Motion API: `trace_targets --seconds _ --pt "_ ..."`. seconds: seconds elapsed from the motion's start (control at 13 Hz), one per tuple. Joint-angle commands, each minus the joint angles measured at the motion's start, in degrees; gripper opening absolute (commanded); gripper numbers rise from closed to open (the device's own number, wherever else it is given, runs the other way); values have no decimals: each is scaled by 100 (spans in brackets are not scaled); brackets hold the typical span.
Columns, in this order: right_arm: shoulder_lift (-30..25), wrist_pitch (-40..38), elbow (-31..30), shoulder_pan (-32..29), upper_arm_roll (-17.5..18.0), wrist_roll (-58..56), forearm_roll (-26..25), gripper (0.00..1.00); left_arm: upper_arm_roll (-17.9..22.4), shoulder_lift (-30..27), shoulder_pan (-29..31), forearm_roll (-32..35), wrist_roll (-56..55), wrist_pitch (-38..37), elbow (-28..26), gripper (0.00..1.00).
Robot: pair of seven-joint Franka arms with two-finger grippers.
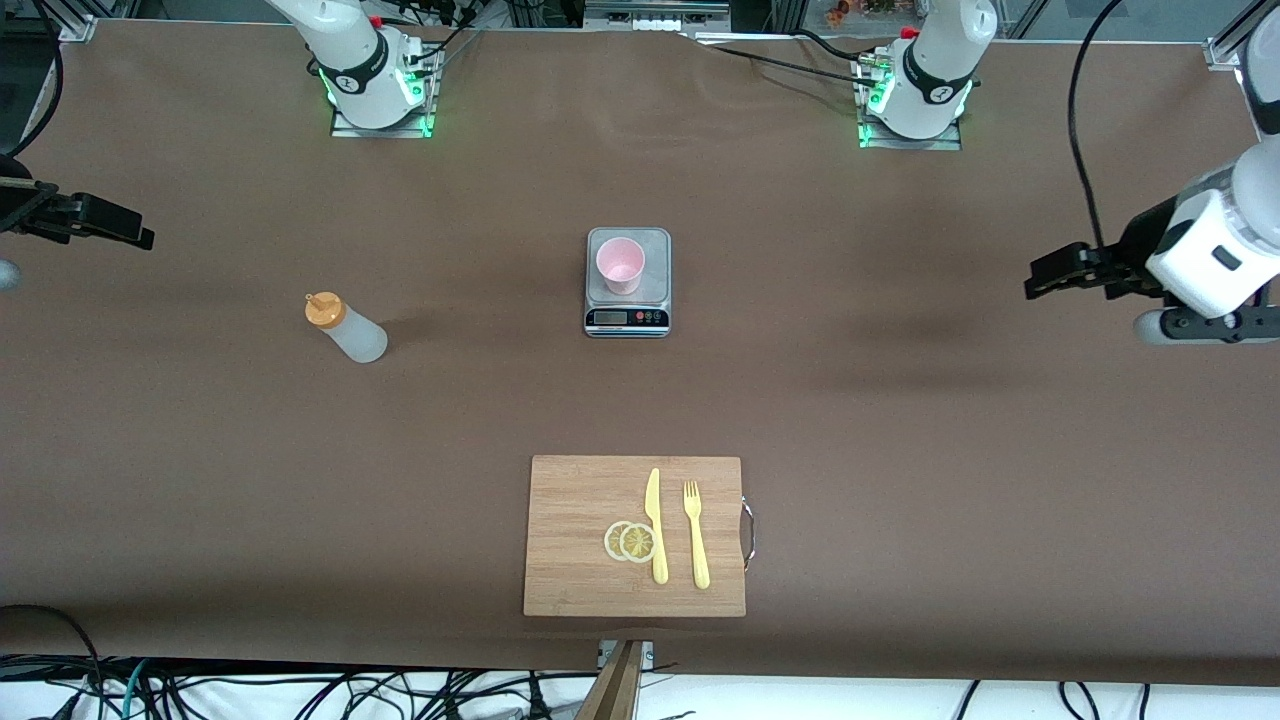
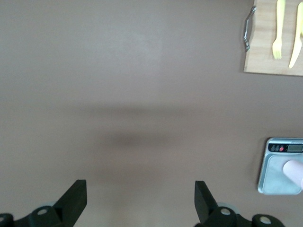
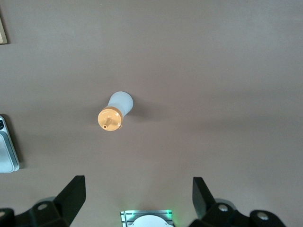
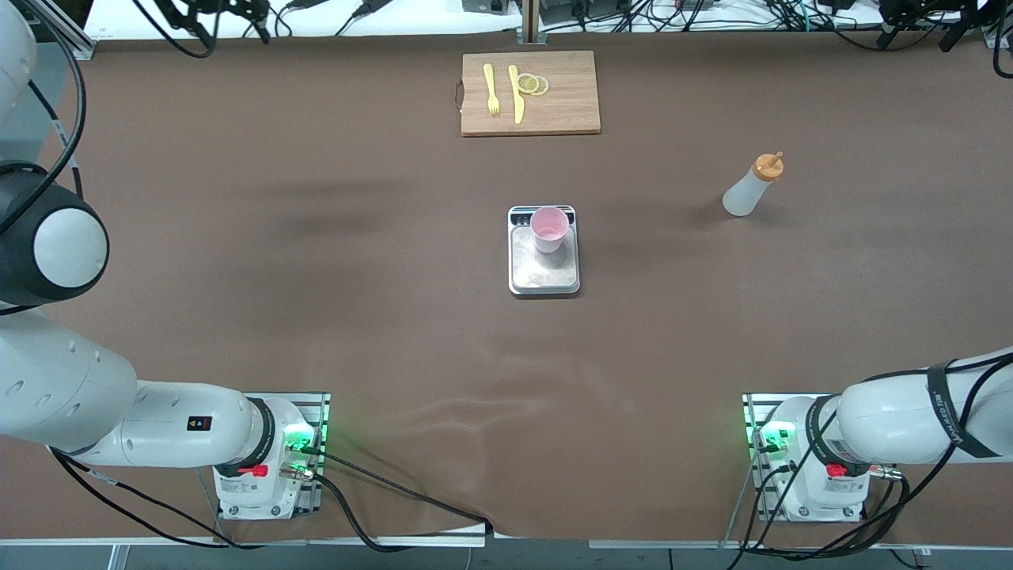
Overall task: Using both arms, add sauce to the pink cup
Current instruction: 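Open the left gripper and withdraw it to its rest pose, then reach the right gripper to the white sauce bottle and grasp it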
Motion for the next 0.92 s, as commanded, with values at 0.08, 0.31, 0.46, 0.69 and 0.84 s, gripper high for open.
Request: trace_targets --seconds 0.08,0.31,0.46,0.69,0.84 --pt "186 -128 104 22 9 -405 170 100 -48 -21 98 177 363 -232 74 100" --pt "459 -59 7 -39 -9 -2223 275 100 -83 -47 81 485 521 -241 66 100" --pt "626 -15 -168 -258 -44 -3356 940 100 -74 -21 89 441 512 -276 74 100" --pt "828 414 -686 -627 -44 -5463 1609 100 -83 6 81 441 521 -276 92 100" --pt "1099 478 -784 -873 -44 -6678 2048 100 -83 6 63 432 504 -276 92 100"
